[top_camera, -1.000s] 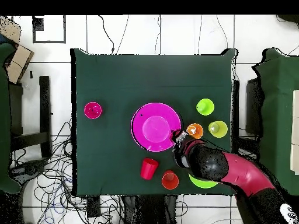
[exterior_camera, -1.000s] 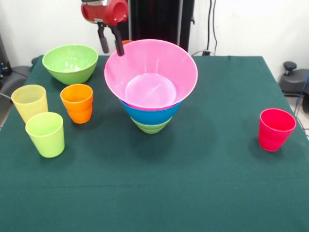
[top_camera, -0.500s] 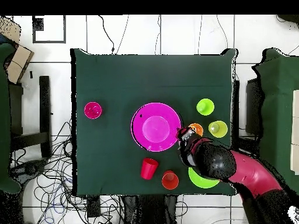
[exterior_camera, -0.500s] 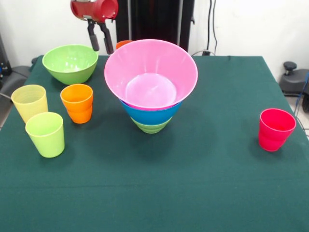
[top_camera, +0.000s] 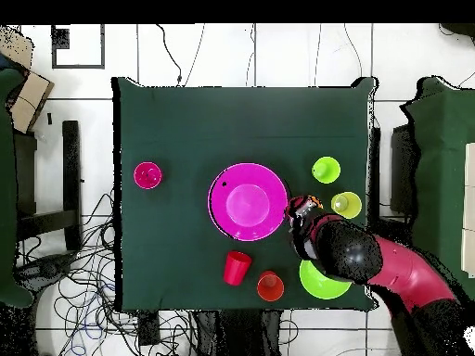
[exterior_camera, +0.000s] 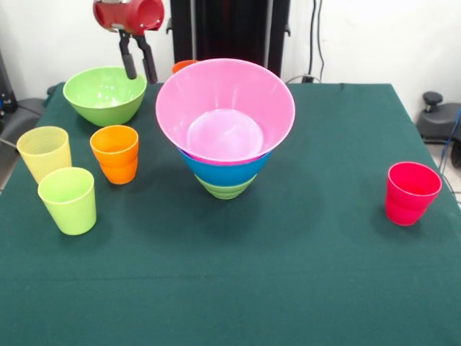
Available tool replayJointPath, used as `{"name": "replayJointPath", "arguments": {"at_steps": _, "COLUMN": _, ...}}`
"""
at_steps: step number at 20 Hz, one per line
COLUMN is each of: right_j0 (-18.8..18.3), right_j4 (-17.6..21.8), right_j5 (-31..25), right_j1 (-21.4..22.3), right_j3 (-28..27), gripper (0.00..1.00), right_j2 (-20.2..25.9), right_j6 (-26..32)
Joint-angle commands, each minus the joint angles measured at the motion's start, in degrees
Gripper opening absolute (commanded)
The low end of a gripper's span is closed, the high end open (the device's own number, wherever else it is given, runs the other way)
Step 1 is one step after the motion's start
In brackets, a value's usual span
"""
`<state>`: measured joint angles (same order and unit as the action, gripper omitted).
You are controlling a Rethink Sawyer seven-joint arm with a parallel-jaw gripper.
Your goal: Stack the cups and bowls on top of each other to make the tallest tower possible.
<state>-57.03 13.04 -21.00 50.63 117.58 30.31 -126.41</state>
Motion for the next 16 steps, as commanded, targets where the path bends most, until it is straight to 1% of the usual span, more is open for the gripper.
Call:
{"name": "replayJointPath", "arguments": {"at_steps": 1, "right_j0": 0.1, "right_j4": 3.5, "right_j5": -6.6, "right_j1": -2.5, "right_j3": -5.1, "gripper": 1.00, "right_j2": -1.2, "right_j6": 4.9}}
{"name": "replayJointPath", "arguments": {"at_steps": 7, "right_j0": -0.1, "right_j4": 3.8, "right_j5": -8.1, "right_j1": -2.4, "right_j3": -7.4, "gripper": 1.00, "right_j2": -1.6, "right_j6": 5.5}}
{"name": "replayJointPath", "arguments": {"at_steps": 16, "right_j0": 0.1, "right_j4": 6.1, "right_j5": -5.6, "right_j1": -4.4, "right_j3": -9.0, "gripper": 1.00, "right_j2": -3.2, "right_j6": 5.5}}
